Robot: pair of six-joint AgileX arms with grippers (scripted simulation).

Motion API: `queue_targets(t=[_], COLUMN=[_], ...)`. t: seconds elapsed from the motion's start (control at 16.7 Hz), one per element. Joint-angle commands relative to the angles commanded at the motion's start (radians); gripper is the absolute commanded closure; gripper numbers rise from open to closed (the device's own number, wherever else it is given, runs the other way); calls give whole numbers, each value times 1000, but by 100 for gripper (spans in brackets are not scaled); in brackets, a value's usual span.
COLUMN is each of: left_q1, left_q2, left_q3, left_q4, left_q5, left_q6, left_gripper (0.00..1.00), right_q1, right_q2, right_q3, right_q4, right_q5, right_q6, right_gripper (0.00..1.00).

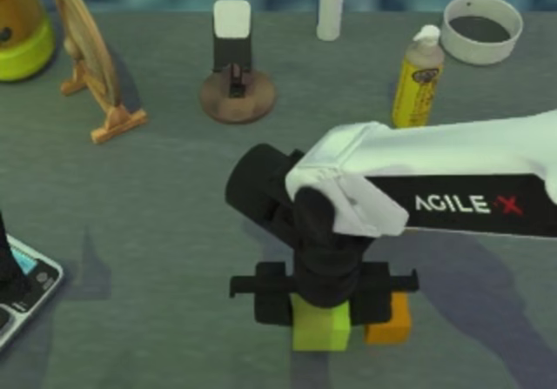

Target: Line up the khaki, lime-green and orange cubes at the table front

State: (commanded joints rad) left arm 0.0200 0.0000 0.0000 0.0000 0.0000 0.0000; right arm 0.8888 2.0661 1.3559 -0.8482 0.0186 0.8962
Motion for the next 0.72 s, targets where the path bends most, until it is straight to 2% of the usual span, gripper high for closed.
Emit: queue_targets(t=[0.06,0.72], left_q1=[0,0], left_q2=[0,0], left_q3=[0,0], left_q4=[0,0], left_q5=[0,0], left_q6=[0,0], left_gripper=[0,0], right_q1=[0,0], right_q2=[0,0], right_q3=[0,0], right_q4=[0,0], right_q5=[0,0], right_q6=[0,0], right_gripper=[100,17])
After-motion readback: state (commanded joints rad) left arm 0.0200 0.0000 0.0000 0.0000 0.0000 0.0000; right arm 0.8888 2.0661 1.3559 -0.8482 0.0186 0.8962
